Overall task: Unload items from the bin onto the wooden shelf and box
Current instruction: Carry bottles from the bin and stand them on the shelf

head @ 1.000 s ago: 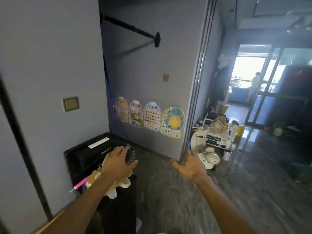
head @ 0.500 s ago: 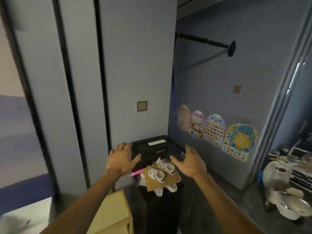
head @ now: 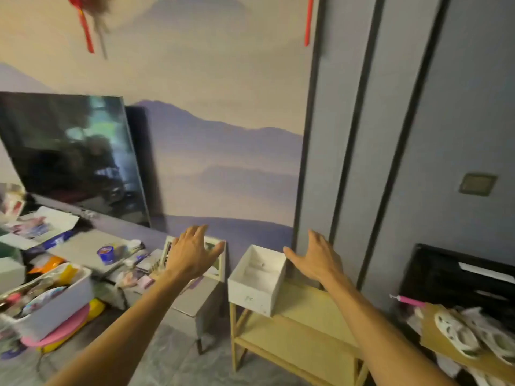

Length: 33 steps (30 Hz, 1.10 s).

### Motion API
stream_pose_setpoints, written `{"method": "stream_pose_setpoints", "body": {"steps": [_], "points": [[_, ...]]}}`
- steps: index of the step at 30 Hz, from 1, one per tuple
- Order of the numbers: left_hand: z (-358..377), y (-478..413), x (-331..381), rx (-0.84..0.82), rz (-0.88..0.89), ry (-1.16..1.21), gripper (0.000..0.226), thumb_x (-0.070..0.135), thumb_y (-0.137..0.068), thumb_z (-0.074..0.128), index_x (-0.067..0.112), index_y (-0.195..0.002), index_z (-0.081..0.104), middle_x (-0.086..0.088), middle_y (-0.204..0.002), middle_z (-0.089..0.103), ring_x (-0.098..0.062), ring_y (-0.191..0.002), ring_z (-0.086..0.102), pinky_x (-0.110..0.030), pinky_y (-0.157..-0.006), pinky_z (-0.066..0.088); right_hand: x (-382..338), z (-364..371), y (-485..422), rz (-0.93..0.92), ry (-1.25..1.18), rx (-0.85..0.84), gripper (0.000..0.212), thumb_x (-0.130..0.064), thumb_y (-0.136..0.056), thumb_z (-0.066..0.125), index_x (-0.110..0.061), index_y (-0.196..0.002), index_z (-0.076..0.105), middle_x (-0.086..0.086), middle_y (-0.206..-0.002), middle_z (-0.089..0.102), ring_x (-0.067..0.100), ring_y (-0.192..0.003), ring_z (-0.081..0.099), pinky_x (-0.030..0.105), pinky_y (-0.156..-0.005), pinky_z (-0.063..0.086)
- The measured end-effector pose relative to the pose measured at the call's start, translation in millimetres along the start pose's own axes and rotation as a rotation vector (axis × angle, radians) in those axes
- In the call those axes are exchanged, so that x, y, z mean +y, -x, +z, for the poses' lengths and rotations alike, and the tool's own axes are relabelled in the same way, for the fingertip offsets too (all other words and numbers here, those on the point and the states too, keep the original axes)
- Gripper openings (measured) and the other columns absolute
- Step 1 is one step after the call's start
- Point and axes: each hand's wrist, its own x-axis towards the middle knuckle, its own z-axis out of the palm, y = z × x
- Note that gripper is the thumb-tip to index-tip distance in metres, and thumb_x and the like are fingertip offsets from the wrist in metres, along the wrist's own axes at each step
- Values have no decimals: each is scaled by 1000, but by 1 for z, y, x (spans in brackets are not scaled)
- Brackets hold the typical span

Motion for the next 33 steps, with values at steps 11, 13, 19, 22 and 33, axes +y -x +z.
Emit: {"method": "stream_pose_setpoints", "body": {"steps": [11, 13, 19, 22, 33], "points": [[-133, 94, -292, 220, -489, -131, 84, 86, -87, 44, 28, -148, 51, -7, -146, 59, -32, -125, 62, -49, -99, 53, -323, 156, 4, -517, -56, -286, 104, -78, -91, 55, -17, -167, 19, 12, -169, 31, 35, -150, 39, 47, -112, 42], [-147, 104, -337, 222, -565, -148, 84, 87, -87, 46, 29, -149, 51, -7, -146, 61, -32, -123, 64, -48, -100, 55, -375, 184, 7, -579, -61, -311, 106, -78, -91, 56, -15, -167, 19, 11, -170, 28, 34, -151, 37, 47, -113, 41], [-172, 114, -436, 203, -684, -186, 90, 90, -85, 39, 25, -146, 54, -7, -146, 61, -30, -123, 63, -46, -100, 54, -493, 266, 18, -684, -65, -404, 111, -82, -87, 55, -17, -168, 15, 9, -172, 26, 34, -150, 38, 48, -111, 44], [-173, 111, -472, 202, -722, -197, 85, 86, -89, 44, 27, -150, 51, -8, -149, 60, -29, -124, 63, -46, -100, 53, -535, 302, 16, -691, -66, -460, 116, -85, -85, 53, -18, -169, 10, 9, -174, 20, 35, -154, 34, 51, -114, 43], [-116, 47, -622, 118, -877, -197, 120, 105, -70, 14, 27, -155, 47, -4, -148, 59, -25, -126, 61, -47, -106, 52, -660, 432, -65, -819, -67, -596, 108, -77, -89, 60, -17, -167, 16, 11, -171, 26, 34, -152, 36, 49, -113, 42]]}}
